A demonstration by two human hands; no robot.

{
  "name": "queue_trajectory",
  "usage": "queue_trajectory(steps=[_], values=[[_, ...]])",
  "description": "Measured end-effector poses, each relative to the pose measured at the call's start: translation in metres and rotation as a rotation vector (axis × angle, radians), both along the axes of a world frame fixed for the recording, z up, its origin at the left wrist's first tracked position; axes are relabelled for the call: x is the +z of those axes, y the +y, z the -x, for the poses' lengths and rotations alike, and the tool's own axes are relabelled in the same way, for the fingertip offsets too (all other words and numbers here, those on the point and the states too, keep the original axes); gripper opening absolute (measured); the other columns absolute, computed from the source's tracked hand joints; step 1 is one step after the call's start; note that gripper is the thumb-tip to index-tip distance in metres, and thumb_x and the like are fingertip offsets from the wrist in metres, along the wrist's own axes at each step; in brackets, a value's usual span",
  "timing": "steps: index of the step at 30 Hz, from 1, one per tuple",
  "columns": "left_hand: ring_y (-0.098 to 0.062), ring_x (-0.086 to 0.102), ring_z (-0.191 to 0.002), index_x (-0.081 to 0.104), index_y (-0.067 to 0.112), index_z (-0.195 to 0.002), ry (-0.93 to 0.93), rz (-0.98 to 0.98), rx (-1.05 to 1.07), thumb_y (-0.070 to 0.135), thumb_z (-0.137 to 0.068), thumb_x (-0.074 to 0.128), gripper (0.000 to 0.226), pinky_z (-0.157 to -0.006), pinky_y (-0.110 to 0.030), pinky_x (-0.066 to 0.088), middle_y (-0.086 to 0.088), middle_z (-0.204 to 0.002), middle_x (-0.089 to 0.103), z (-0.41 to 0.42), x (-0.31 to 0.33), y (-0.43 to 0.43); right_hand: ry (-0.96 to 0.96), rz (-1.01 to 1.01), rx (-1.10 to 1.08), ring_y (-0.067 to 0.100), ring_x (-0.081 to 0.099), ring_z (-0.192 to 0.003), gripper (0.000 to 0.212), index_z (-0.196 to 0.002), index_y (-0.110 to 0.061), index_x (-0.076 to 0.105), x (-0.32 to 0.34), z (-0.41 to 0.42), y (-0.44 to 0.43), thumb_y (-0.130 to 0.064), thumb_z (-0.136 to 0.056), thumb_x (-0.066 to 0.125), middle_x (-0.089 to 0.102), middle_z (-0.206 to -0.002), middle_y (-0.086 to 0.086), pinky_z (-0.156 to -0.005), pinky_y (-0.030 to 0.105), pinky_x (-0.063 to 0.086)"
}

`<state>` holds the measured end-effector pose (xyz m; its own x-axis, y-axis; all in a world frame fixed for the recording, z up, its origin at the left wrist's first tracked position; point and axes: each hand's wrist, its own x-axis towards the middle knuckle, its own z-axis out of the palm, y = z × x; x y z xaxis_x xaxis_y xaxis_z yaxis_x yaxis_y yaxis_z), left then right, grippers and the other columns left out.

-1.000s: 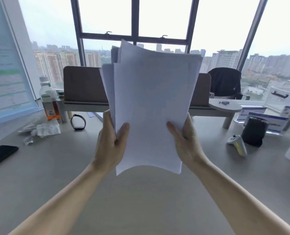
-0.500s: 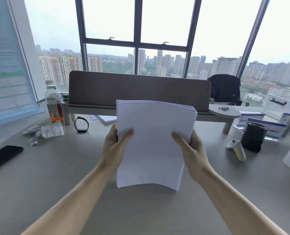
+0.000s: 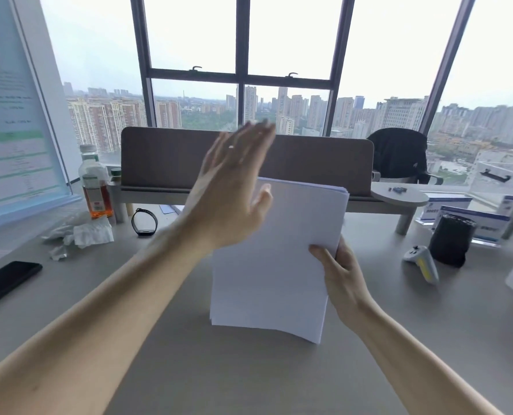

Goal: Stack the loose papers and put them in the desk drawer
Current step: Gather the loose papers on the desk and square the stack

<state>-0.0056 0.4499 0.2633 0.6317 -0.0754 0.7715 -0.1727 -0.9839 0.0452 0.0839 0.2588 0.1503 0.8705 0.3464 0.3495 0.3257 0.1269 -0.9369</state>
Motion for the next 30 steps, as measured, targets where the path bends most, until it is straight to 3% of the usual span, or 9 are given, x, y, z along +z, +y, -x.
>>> queue_trajectory(steps=[3,5,8,11,14,17,21,27,30], values=[[-0.025,0.044,-0.147,0.044,0.019,-0.153,0.326,-0.164,0.097,0.025,-0.094,0.053,0.06,-0.12,-0.044,0.03,-0.001,-0.156,0.052,-0.017,0.005,-0.013,-0.023,0.008,0.003,0.011,0.07,-0.096,0.039,-0.12,-0.021,0.063,0.002,0.001,-0.002,0.005,-0.097,0.047,0.076,-0.103,-0.008,-0.083,0.028,0.053],[-0.027,0.058,-0.133,0.056,0.022,-0.142,0.251,-0.13,0.107,0.023,-0.092,0.051,0.05,-0.108,-0.047,0.044,0.003,-0.141,0.064,-0.018,0.001,-0.012,-0.038,0.02,0.003,0.006,0.07,-0.092,0.039,-0.118,-0.021,0.063,0.004,0.002,-0.004,0.007,-0.097,0.046,0.076,-0.099,-0.012,-0.079,0.022,0.053],[-0.017,0.046,-0.144,0.05,0.024,-0.151,0.189,-0.15,-0.004,0.019,-0.094,0.055,0.058,-0.112,-0.025,0.027,0.007,-0.154,0.055,-0.012,0.002,-0.011,-0.032,0.018,0.004,0.001,0.07,-0.088,0.041,-0.118,-0.019,0.063,0.002,0.005,-0.007,0.01,-0.096,0.045,0.076,-0.095,-0.015,-0.076,0.018,0.054],[-0.016,0.04,-0.149,0.048,0.02,-0.152,0.011,-0.023,-0.017,0.021,-0.09,0.062,0.064,-0.124,-0.038,0.022,0.006,-0.158,0.05,-0.004,-0.001,0.008,-0.045,0.023,-0.003,0.001,0.069,-0.091,0.042,-0.115,-0.022,0.064,0.001,0.006,-0.007,0.01,-0.096,0.044,0.075,-0.096,-0.017,-0.079,0.016,0.052],[-0.011,0.028,-0.154,0.033,0.028,-0.159,0.035,0.731,-0.144,0.027,-0.08,0.072,0.088,-0.124,-0.038,0.021,0.012,-0.163,0.036,0.002,-0.042,0.047,-0.031,0.003,-0.005,0.008,0.067,-0.094,0.042,-0.116,-0.018,0.064,0.001,0.005,-0.009,0.011,-0.094,0.043,0.074,-0.101,-0.008,-0.084,0.022,0.052],[-0.024,0.061,-0.132,0.056,0.018,-0.141,0.34,1.365,-0.424,0.013,-0.08,0.07,0.063,-0.108,-0.042,0.045,0.0,-0.136,0.07,0.001,-0.094,0.043,0.003,-0.024,-0.005,0.011,0.067,-0.093,0.039,-0.115,-0.015,0.063,-0.002,0.003,-0.006,0.011,-0.093,0.042,0.074,-0.099,-0.005,-0.085,0.029,0.051],[-0.028,0.073,-0.11,0.068,0.017,-0.123,0.285,1.381,-0.321,-0.006,-0.093,0.053,0.041,-0.083,-0.034,0.055,-0.001,-0.11,0.08,-0.006,-0.122,0.021,0.01,-0.055,-0.035,0.006,0.067,-0.087,0.042,-0.117,-0.015,0.06,-0.002,0.002,-0.001,0.013,-0.093,0.04,0.074,-0.093,-0.011,-0.079,0.02,0.053],[-0.016,0.069,-0.117,0.063,0.024,-0.127,0.275,1.281,-0.35,0.009,-0.084,0.057,0.045,-0.097,-0.036,0.052,0.002,-0.124,0.076,-0.003,-0.117,0.036,-0.026,-0.055,-0.029,0.013,0.064,-0.088,0.036,-0.124,-0.002,0.052,-0.001,-0.007,0.002,0.014,-0.093,0.04,0.068,-0.102,0.006,-0.078,0.023,0.053],[-0.029,0.066,-0.122,0.059,0.011,-0.129,0.325,1.325,-0.323,0.009,-0.083,0.053,0.046,-0.103,-0.052,0.052,-0.009,-0.126,0.073,0.002,-0.14,0.04,0.008,0.026,-0.021,0.016,0.062,-0.093,0.038,-0.124,-0.005,0.053,-0.018,-0.003,0.002,0.013,-0.093,0.042,0.068,-0.108,0.009,-0.079,0.018,0.05]])
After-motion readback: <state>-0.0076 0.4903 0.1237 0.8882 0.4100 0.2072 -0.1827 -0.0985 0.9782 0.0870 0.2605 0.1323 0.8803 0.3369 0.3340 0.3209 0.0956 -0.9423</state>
